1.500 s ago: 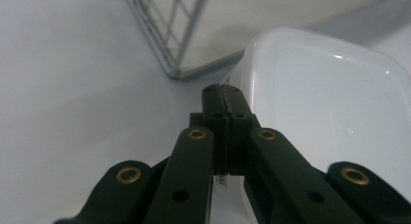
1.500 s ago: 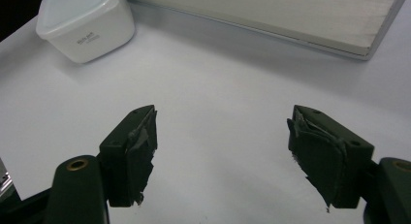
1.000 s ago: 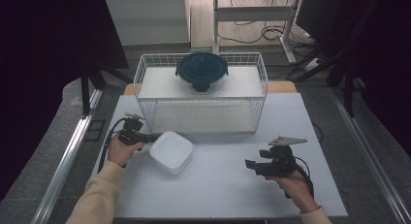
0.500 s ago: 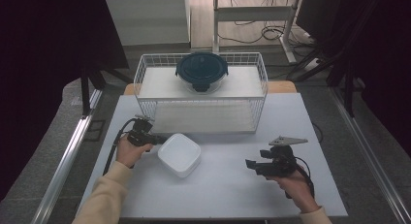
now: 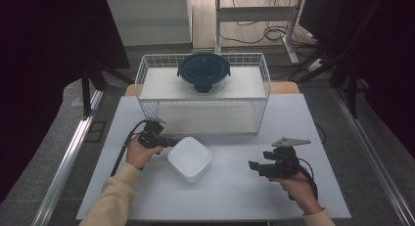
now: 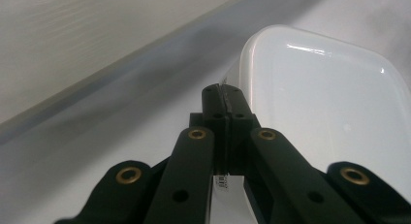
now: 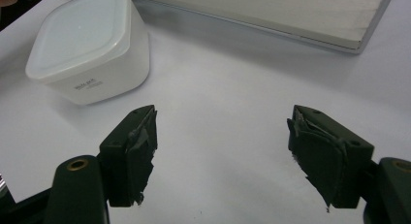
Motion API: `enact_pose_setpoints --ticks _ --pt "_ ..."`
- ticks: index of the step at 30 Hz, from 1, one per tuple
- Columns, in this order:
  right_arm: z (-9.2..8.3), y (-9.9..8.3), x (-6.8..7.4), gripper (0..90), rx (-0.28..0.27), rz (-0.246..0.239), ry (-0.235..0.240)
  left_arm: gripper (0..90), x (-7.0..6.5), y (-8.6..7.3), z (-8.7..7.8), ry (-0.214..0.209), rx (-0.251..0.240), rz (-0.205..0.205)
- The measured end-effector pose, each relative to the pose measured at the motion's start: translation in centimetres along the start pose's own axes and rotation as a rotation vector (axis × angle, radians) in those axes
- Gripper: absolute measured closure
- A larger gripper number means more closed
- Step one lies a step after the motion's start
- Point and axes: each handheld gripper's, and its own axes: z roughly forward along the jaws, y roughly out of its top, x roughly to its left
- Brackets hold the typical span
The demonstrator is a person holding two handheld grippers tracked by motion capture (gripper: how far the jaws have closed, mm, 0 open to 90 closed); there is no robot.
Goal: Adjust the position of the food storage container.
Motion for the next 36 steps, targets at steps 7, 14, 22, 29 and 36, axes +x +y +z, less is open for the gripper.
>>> enact_pose_setpoints --ticks 7,14,22,29,36 --pt "0.0 0.0 0.1 25.6 -0.001 -0.001 -0.003 90.0 -1.4 0.9 1.1 -0.018 0.023 0.055" --pt "0.0 0.0 0.1 25.6 0.002 -0.005 0.0 90.0 -2.9 1.4 2.3 -0.04 0.025 0.074" --pt "-0.1 0.0 0.1 25.6 -0.005 -0.002 -0.006 90.0 -3.2 1.1 -0.7 0.015 -0.041 0.07" --pt "-0.1 0.0 0.1 25.6 -0.001 0.002 -0.01 90.0 -4.2 -1.8 -2.9 0.04 -0.042 0.049" --pt "0.0 0.0 0.1 25.6 0.0 0.002 -0.014 89.9 -5.6 -5.0 -2.4 -0.001 -0.014 0.032"
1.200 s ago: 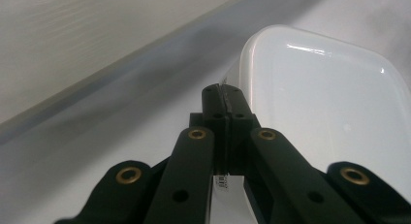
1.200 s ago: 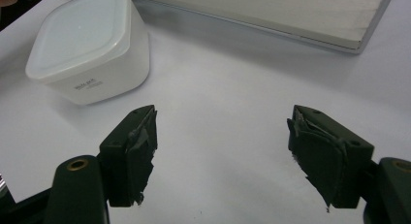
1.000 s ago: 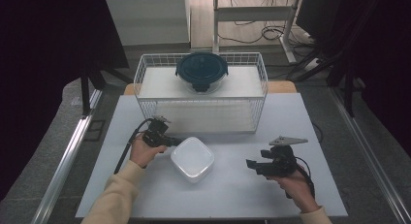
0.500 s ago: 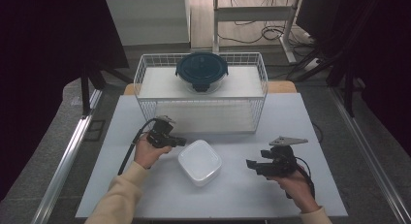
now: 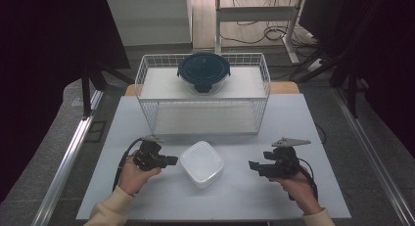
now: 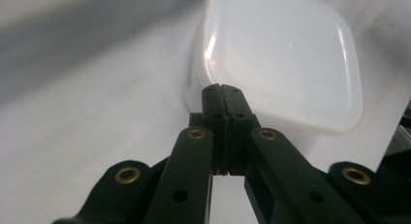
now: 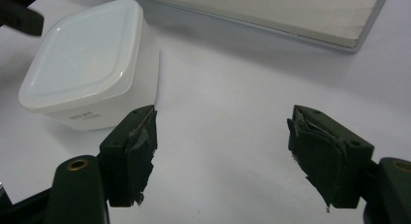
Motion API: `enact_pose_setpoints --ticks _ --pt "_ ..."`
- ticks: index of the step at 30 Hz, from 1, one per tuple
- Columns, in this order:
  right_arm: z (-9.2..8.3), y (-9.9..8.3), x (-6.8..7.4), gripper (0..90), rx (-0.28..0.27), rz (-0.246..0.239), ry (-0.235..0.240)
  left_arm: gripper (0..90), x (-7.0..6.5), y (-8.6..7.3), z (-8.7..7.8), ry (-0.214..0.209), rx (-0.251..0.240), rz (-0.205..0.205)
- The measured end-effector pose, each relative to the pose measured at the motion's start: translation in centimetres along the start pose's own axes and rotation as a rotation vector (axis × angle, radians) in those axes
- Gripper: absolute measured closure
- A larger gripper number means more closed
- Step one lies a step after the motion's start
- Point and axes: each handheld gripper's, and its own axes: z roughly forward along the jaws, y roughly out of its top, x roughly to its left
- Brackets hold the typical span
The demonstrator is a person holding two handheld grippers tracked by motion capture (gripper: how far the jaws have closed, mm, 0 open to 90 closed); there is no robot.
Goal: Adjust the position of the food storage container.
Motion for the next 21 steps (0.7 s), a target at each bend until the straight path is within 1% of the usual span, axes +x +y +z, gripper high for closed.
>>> enact_pose_setpoints --ticks 1,2,4,5,6,8,9,10,12,14,17,21 --pt "0.0 0.0 0.0 25.7 -0.003 -0.003 0.002 89.9 -0.1 -0.2 0.2 0.009 0.004 -0.006" --pt "0.0 0.0 0.0 25.7 -0.003 -0.003 0.002 89.8 -0.1 -0.2 0.2 0.009 0.004 -0.006" --pt "-0.1 0.1 0.2 25.6 -0.006 -0.003 0.013 89.8 -0.1 -0.5 0.7 0.032 0.015 -0.005" --pt "-0.1 0.1 0.3 25.6 -0.006 -0.003 0.012 89.9 0.0 -0.6 1.2 0.034 0.027 -0.02" --pt "-0.1 0.1 0.3 25.6 -0.004 -0.004 0.012 89.9 0.0 -0.7 1.5 0.032 0.034 -0.022" --pt "0.0 0.0 0.2 25.6 -0.001 -0.002 0.009 89.8 0.2 -0.7 1.9 0.015 0.032 -0.034" --pt "0.1 0.0 0.1 25.6 0.001 -0.001 0.009 89.8 0.2 -0.6 2.1 0.01 0.033 -0.039" --pt "0.1 0.0 0.1 25.6 0.005 -0.001 0.007 89.8 0.2 -0.5 2.2 0.019 0.035 -0.037" --pt "0.1 -0.1 0.1 25.6 0.008 0.0 0.007 89.8 0.3 -0.3 2.4 0.018 0.031 -0.044" --pt "0.1 0.0 0.0 25.7 0.004 -0.004 0.006 89.8 0.4 -0.1 2.6 0.025 0.03 -0.047" --pt "0.1 0.0 0.0 25.6 0.004 0.001 0.005 89.8 0.6 0.4 2.9 0.037 0.027 -0.047" --pt "0.3 -0.1 0.0 25.6 0.011 0.001 0.006 89.9 0.7 1.3 3.6 0.026 0.017 -0.07"
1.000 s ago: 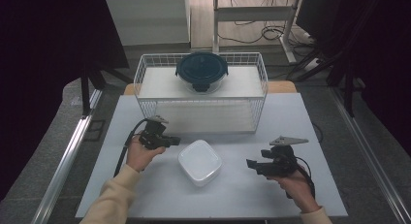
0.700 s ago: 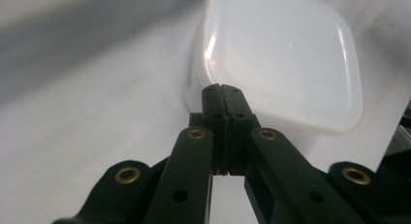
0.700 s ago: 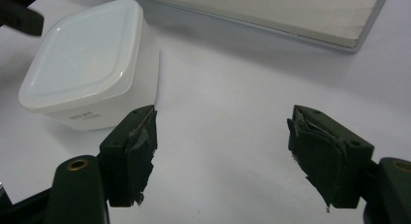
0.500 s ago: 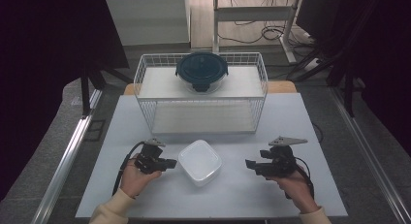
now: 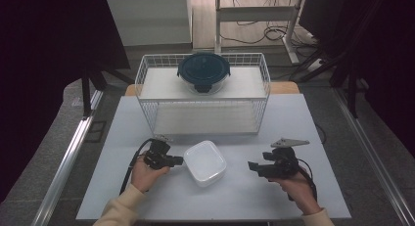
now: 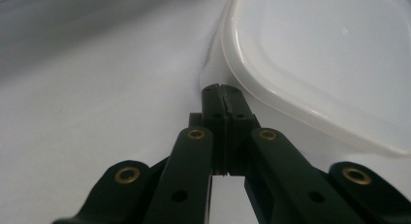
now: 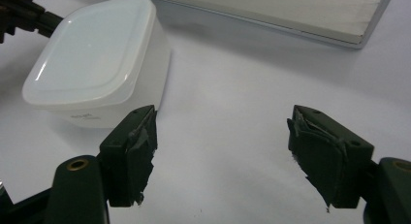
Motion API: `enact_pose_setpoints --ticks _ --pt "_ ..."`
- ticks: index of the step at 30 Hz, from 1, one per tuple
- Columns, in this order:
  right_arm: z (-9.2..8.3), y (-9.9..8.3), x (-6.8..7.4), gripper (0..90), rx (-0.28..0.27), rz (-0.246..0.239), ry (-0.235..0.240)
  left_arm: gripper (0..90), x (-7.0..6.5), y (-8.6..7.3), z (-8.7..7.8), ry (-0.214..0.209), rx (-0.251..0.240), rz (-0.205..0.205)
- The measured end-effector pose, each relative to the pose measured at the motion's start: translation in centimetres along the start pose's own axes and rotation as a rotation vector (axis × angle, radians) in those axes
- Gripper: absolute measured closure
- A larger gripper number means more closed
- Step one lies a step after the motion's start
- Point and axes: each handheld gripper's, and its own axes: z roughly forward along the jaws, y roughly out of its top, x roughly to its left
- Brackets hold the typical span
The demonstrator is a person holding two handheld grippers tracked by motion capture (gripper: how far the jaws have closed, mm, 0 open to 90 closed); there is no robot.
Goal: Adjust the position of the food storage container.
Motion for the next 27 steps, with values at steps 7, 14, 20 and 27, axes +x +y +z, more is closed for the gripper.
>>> enact_pose_setpoints --ticks 7,14,20,27 --pt "-0.1 0.0 -0.2 25.7 -0.002 0.006 -0.004 89.9 -0.3 1.3 1.2 -0.013 0.004 0.021" --pt "0.0 -0.1 -0.2 25.6 0.001 0.006 -0.005 89.9 -0.7 2.3 2.2 -0.031 -0.003 0.005" --pt "0.2 -0.1 -0.3 25.6 0.008 0.006 -0.005 89.9 -1.2 2.7 3.2 -0.048 -0.004 0.001" --pt "0.0 -0.1 -0.3 25.6 0.005 0.008 -0.002 89.9 -1.9 3.3 3.7 -0.055 -0.017 0.015"
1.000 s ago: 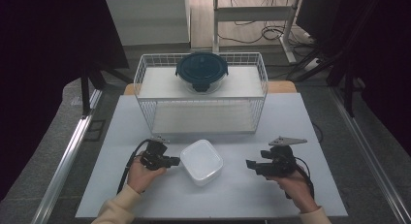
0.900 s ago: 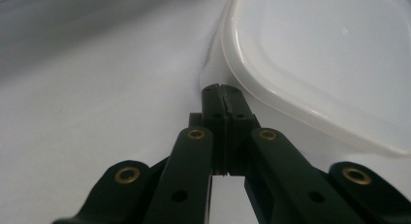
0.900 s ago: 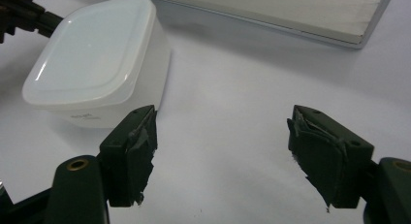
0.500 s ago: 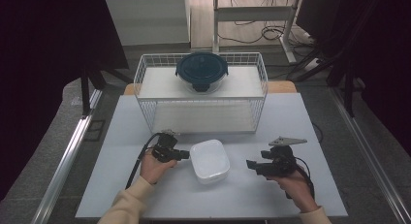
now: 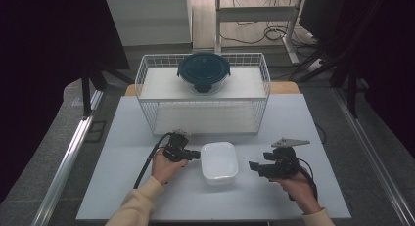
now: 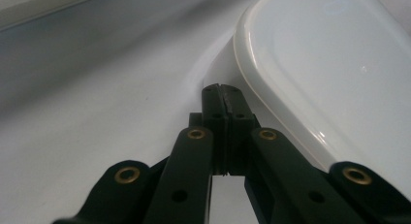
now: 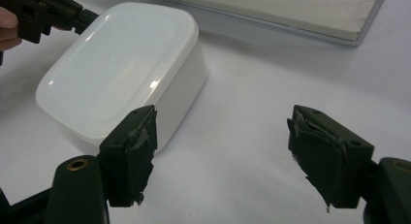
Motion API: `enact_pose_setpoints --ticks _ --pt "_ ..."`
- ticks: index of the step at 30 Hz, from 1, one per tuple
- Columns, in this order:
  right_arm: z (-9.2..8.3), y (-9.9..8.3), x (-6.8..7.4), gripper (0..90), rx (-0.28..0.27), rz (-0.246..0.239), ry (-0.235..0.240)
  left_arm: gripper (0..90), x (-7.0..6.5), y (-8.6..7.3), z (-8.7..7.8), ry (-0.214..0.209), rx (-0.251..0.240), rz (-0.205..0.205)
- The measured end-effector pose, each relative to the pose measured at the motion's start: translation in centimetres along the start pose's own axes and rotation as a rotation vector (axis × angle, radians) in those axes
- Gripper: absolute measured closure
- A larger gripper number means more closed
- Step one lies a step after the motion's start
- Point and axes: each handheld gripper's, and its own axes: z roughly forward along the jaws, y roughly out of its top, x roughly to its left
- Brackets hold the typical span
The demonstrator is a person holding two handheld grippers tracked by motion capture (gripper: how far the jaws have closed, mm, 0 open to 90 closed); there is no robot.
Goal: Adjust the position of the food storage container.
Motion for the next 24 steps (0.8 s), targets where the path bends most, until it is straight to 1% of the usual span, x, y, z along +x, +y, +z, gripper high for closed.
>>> enact_pose_setpoints --ticks 2,4,6,7,9,10,11,12,13,14,15,16,18,19,20,22,23,24 --pt "0.0 0.0 0.0 25.6 -0.001 -0.002 -0.001 89.9 -0.1 0.1 0.1 0.0 -0.002 0.001" --pt "-0.1 0.0 0.0 25.6 -0.002 -0.004 -0.001 89.9 -0.3 0.1 0.1 0.0 -0.002 0.023" --pt "-0.1 0.0 0.0 25.6 -0.006 -0.002 -0.003 89.9 -0.4 0.1 0.1 -0.004 -0.011 0.02" --pt "-0.2 0.1 -0.1 25.6 -0.012 -0.004 -0.004 89.9 -0.3 0.0 -0.6 0.022 -0.013 0.036" --pt "-0.4 0.2 -0.1 25.6 -0.018 -0.002 -0.005 89.8 -0.4 -0.3 -1.6 0.034 -0.039 0.033" --pt "-0.4 0.2 -0.1 25.6 -0.018 -0.002 -0.005 89.4 -0.4 -0.3 -1.6 0.034 -0.039 0.033" --pt "-0.5 0.2 -0.1 25.6 -0.023 -0.004 -0.005 88.2 -0.5 -0.7 -2.8 0.038 -0.074 0.028" --pt "-0.5 0.2 -0.1 25.6 -0.023 -0.003 -0.005 85.8 -0.6 -0.9 -3.4 0.042 -0.09 0.024" --pt "-0.5 0.2 -0.1 25.6 -0.025 -0.002 -0.004 81.5 -0.8 -1.2 -4.0 0.047 -0.112 0.019" --pt "-0.5 0.2 -0.1 25.6 -0.025 -0.002 -0.004 75.1 -0.8 -1.2 -4.0 0.047 -0.112 0.019" --pt "-0.6 0.2 -0.1 25.6 -0.025 -0.002 -0.005 75.1 -1.0 -1.4 -4.6 0.051 -0.123 0.027" --pt "-0.6 0.2 -0.1 25.6 -0.025 -0.003 -0.004 60.6 -1.5 -1.8 -5.7 0.056 -0.133 0.027" --pt "-0.6 0.3 0.0 25.6 -0.027 -0.004 -0.001 50.9 -1.8 -2.2 -6.6 0.061 -0.159 0.013" --pt "-0.6 0.3 0.0 25.6 -0.03 -0.007 0.004 46.2 -1.9 -2.3 -7.0 0.056 -0.175 0.002" --pt "-0.6 0.3 0.0 25.6 -0.032 -0.012 0.006 43.0 -2.0 -2.4 -7.3 0.051 -0.185 -0.004" --pt "-0.7 0.3 0.1 25.4 -0.035 -0.013 0.009 37.7 -2.0 -2.6 -7.7 0.065 -0.199 -0.012" --pt "-0.8 0.4 0.1 25.2 -0.038 -0.012 0.01 35.6 -2.0 -2.6 -7.7 0.065 -0.199 -0.012" --pt "-0.8 0.4 0.1 25.2 -0.038 -0.012 0.01 35.6 -2.0 -2.6 -7.8 0.068 -0.201 -0.018"
